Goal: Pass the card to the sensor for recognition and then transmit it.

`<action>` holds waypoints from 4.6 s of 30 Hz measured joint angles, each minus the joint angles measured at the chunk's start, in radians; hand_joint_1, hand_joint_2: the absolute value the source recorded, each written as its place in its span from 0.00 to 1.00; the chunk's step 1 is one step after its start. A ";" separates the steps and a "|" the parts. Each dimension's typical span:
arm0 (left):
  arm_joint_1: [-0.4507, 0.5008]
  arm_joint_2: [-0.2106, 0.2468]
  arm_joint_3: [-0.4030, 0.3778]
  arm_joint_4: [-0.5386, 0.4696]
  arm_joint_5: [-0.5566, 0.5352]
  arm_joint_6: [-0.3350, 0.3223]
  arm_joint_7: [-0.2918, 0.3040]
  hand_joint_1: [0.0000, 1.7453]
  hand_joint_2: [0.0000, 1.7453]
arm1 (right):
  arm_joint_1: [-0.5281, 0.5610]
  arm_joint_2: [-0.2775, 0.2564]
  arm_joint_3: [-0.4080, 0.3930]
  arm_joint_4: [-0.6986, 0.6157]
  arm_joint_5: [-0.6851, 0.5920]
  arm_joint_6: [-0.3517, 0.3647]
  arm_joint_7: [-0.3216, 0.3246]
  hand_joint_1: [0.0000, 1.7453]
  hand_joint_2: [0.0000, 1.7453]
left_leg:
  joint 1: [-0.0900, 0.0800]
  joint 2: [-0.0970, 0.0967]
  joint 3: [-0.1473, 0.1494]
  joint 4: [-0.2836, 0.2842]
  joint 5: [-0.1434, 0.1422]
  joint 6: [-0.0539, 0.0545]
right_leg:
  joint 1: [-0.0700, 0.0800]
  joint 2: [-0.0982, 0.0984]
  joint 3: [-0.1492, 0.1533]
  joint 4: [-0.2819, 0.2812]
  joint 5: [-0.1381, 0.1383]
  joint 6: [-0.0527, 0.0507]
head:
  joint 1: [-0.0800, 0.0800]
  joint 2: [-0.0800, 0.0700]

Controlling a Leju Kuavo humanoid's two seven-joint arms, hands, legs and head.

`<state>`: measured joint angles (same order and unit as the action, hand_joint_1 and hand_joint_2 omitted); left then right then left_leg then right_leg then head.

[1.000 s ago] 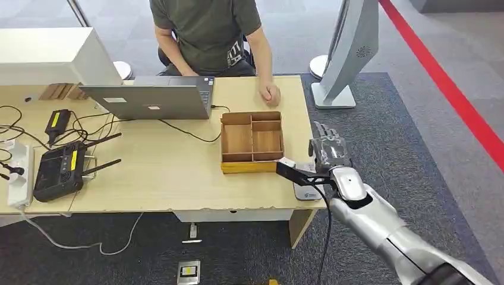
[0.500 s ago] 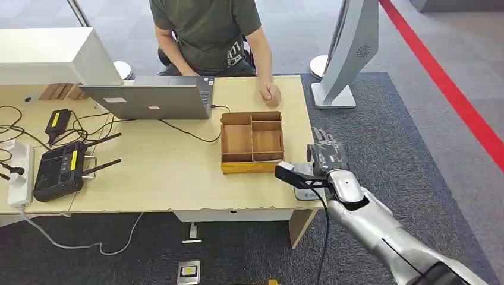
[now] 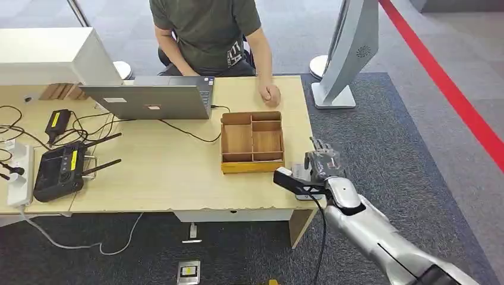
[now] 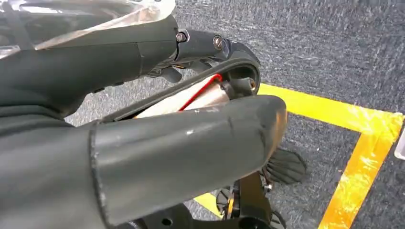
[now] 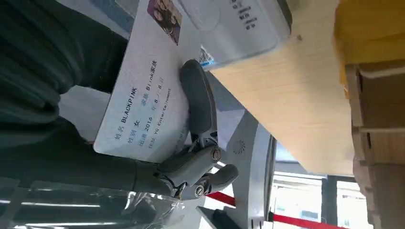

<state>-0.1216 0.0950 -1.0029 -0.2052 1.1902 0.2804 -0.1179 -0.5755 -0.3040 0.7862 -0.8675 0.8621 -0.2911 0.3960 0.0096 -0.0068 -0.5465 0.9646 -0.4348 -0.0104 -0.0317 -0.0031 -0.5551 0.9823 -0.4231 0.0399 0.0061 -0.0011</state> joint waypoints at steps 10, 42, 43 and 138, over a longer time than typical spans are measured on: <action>0.000 0.002 0.000 0.000 -0.003 0.001 0.000 0.00 0.00 | 0.008 0.002 0.000 0.012 -0.013 -0.016 -0.005 1.00 1.00 | 0.000 0.000 0.001 0.000 0.000 0.000 | 0.000 0.000 0.001 0.000 0.000 0.000 | 0.000 0.000; -0.004 0.016 0.002 0.000 0.055 -0.007 -0.006 0.00 0.00 | -0.094 -0.043 0.024 -0.153 0.152 0.173 0.119 1.00 1.00 | 0.000 0.002 0.003 0.000 0.000 0.000 | 0.000 0.002 0.002 0.000 0.001 0.000 | 0.000 0.000; -0.003 0.015 0.003 0.000 0.063 -0.005 -0.009 0.00 0.00 | -0.109 -0.048 0.024 -0.187 0.169 0.202 0.126 1.00 1.00 | 0.000 0.002 0.003 0.000 0.000 0.000 | 0.000 0.002 0.002 0.000 0.001 0.000 | 0.000 0.000; 0.023 -0.040 0.076 0.001 0.115 -0.011 -0.060 0.00 0.00 | -0.304 0.111 0.068 -0.196 0.215 0.212 0.065 0.00 0.00 | 0.000 0.002 0.003 0.001 0.000 0.000 | 0.000 0.002 0.001 -0.001 0.001 0.000 | 0.000 0.000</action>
<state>-0.0986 0.0549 -0.9266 -0.2045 1.3054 0.2693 -0.1774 -0.8794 -0.1926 0.8538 -1.0630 1.0776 -0.0787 0.4608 0.0098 -0.0052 -0.5437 0.9657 -0.4347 -0.0101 -0.0315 -0.0013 -0.5538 0.9808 -0.4222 0.0402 0.0061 -0.0015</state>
